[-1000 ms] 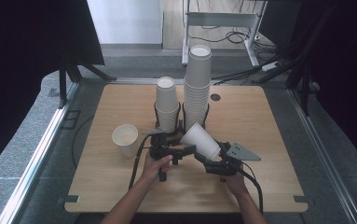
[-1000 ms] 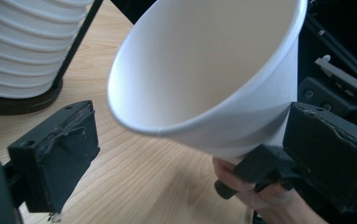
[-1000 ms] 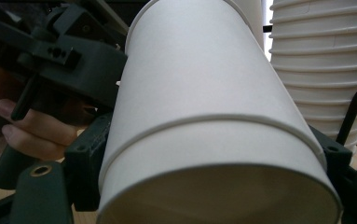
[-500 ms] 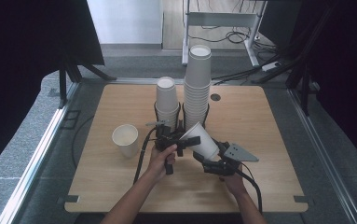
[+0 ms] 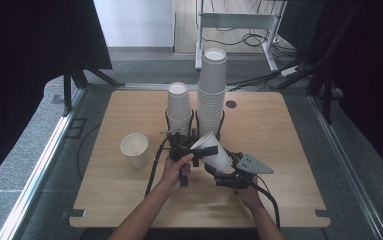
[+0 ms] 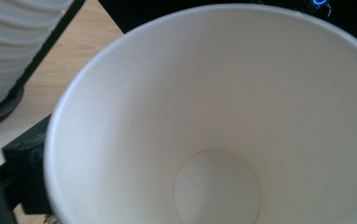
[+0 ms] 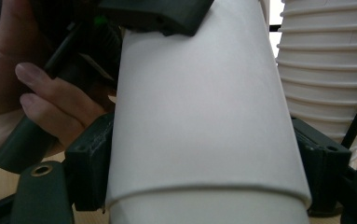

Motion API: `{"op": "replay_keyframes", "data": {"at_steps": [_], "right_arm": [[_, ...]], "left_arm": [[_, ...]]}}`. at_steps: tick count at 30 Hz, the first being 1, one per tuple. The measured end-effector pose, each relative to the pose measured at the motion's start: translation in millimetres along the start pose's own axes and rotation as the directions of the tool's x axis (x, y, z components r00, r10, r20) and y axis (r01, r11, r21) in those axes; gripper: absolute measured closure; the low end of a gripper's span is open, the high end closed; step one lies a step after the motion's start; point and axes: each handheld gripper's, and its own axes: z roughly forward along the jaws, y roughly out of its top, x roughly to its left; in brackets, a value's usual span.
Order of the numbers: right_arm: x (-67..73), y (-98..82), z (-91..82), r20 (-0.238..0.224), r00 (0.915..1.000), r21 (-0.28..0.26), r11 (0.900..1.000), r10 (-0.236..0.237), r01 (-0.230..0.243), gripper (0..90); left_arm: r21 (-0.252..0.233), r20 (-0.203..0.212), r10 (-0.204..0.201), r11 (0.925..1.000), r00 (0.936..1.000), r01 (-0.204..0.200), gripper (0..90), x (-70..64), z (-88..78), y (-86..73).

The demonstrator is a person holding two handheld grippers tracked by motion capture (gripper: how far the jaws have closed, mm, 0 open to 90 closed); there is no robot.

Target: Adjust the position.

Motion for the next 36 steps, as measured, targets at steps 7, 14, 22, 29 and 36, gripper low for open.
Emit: {"op": "replay_keyframes", "data": {"at_steps": [7, 14, 22, 29, 36], "right_arm": [[0.4, -1.6, 2.0, -0.006, 1.0, 0.016, 1.0, -0.001, 0.001, 20.5], [0.0, -2.5, 3.0, -0.011, 0.9999, 0.034, 0.999, -0.007, 0.007, 19.9], [1.0, -0.8, 2.3, -0.02, 0.9997, 0.038, 0.999, -0.012, 0.013, 19.6], [3.0, -1.6, 3.0, 0.004, 0.9999, 0.065, 0.998, -0.012, 0.012, 12.7], [2.6, -3.8, 4.7, -0.01, 0.9999, 0.112, 0.994, 0.01, -0.009, 8.3]], "left_arm": [[-0.026, -0.026, 0.076, 0.9967, 0.9968, -0.076, 10.0, -5.8, -0.4, -3.4], [-0.034, -0.046, 0.111, 0.9931, 0.9928, -0.113, 11.3, -7.0, -1.6, -5.4], [-0.031, -0.082, 0.194, 0.98, 0.9776, -0.197, 12.1, -16.9, -3.7, -5.6], [-0.037, -0.092, 0.237, 0.9699, 0.9673, -0.241, 12.5, -23.8, -8.8, -2.8], [-0.048, -0.127, 0.282, 0.9559, 0.9511, -0.29, 12.5, -31.3, -17.0, 1.5]]}}
